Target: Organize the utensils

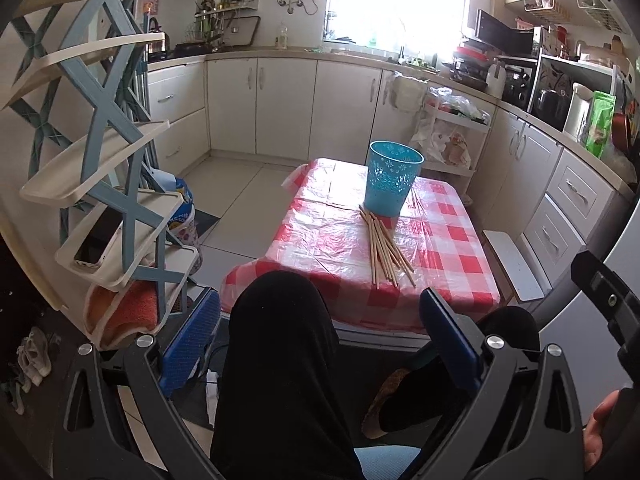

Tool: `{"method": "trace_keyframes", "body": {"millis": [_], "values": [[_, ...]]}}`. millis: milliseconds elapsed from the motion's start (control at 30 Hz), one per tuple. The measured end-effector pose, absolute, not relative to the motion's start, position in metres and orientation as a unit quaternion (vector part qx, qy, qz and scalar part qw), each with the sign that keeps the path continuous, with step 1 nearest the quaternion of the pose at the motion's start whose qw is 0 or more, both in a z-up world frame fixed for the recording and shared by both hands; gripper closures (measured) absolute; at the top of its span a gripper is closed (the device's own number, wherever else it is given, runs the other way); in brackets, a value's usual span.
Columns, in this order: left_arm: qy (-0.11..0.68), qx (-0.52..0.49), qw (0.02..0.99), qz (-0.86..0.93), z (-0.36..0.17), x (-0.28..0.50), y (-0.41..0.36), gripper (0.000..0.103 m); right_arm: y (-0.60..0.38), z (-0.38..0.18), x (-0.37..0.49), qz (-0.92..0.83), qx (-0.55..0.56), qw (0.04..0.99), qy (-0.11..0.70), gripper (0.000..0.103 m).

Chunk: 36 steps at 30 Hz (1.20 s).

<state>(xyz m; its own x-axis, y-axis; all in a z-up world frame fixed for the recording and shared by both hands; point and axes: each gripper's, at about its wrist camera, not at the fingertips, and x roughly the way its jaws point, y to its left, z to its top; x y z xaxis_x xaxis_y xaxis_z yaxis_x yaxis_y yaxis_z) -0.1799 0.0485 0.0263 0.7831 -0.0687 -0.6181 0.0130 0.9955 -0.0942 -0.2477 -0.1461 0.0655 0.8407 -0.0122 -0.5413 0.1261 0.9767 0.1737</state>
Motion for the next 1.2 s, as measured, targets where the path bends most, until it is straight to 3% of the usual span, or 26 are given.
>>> {"method": "trace_keyframes", "body": {"millis": [1200], "values": [[0.327, -0.034, 0.944, -0.015, 0.026, -0.186, 0.043, 0.008, -0.138, 0.07, -0.258, -0.022, 0.089, 0.959, 0.268, 0.007]]}}
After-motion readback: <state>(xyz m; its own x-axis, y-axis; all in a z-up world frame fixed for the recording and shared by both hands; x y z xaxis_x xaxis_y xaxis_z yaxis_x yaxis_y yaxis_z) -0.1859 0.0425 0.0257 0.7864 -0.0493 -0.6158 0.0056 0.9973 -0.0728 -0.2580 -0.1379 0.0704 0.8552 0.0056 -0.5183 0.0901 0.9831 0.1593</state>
